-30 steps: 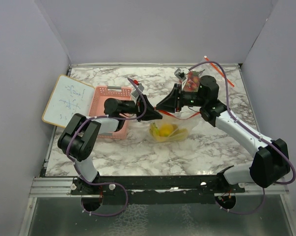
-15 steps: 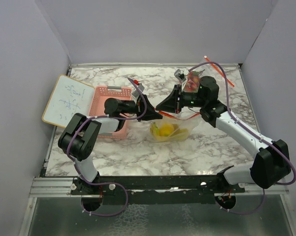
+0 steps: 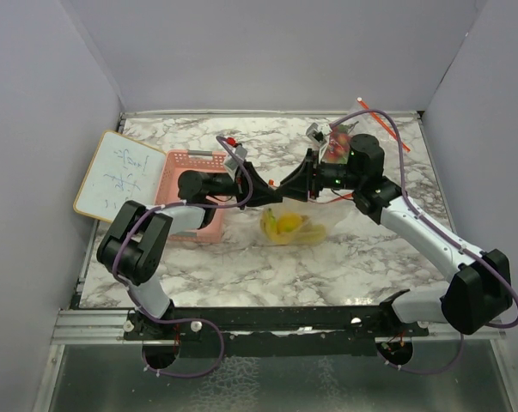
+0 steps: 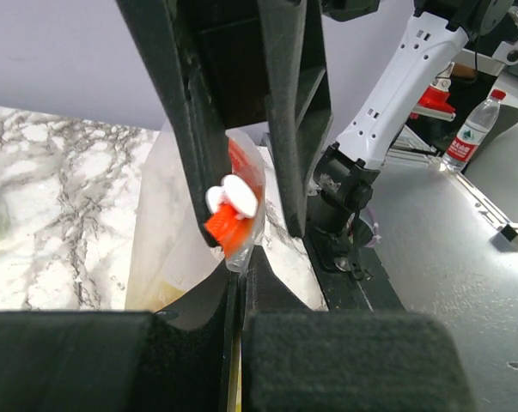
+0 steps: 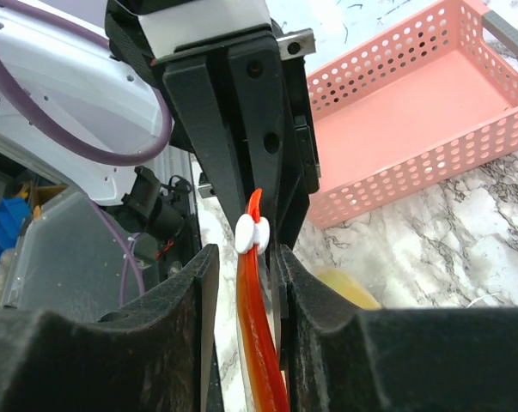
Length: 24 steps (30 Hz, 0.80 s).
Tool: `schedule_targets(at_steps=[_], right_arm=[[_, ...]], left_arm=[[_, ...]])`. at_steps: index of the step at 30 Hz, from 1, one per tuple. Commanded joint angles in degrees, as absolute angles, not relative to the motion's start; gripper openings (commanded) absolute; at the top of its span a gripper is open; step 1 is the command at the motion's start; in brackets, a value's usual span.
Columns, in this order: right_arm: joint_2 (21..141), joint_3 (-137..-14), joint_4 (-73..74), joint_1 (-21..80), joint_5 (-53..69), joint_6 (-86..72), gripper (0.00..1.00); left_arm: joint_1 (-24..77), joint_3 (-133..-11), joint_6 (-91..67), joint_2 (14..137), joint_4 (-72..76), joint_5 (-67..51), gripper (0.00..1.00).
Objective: Open the zip-top bag and remove the fake food
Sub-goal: Unzip the zipper food storage bag at the center of the board.
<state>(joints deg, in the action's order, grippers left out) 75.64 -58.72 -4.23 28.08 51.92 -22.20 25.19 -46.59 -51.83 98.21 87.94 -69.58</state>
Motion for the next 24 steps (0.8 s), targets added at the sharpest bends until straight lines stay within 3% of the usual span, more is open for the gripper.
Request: schedule_targets(at_steps=[1,5,15,24], right_arm=[[75.76,-60.52,-2.56,28.42,51.06,-20.54,0.31],[75.59,-60.73,-3.31,28.40,50.80,-20.84,0.28],[77.04,-62.96,-5.79,28.36,51.33,-22.99,0.39],[78.33,-63.02,-7.27,28.38,52.75,-24.46,0.39]], left_arm=[[24.94,-46.86,-49.55,94.90,90.43,-67.58,0.00],[24.93,-45.77,-48.58,94.40,89.57,-67.63,0.00],[25.00,-45.08,-49.19,94.19,89.98,-68.60,0.00],[24.96,-45.33,-49.63,94.70,90.35,-68.58,0.00]])
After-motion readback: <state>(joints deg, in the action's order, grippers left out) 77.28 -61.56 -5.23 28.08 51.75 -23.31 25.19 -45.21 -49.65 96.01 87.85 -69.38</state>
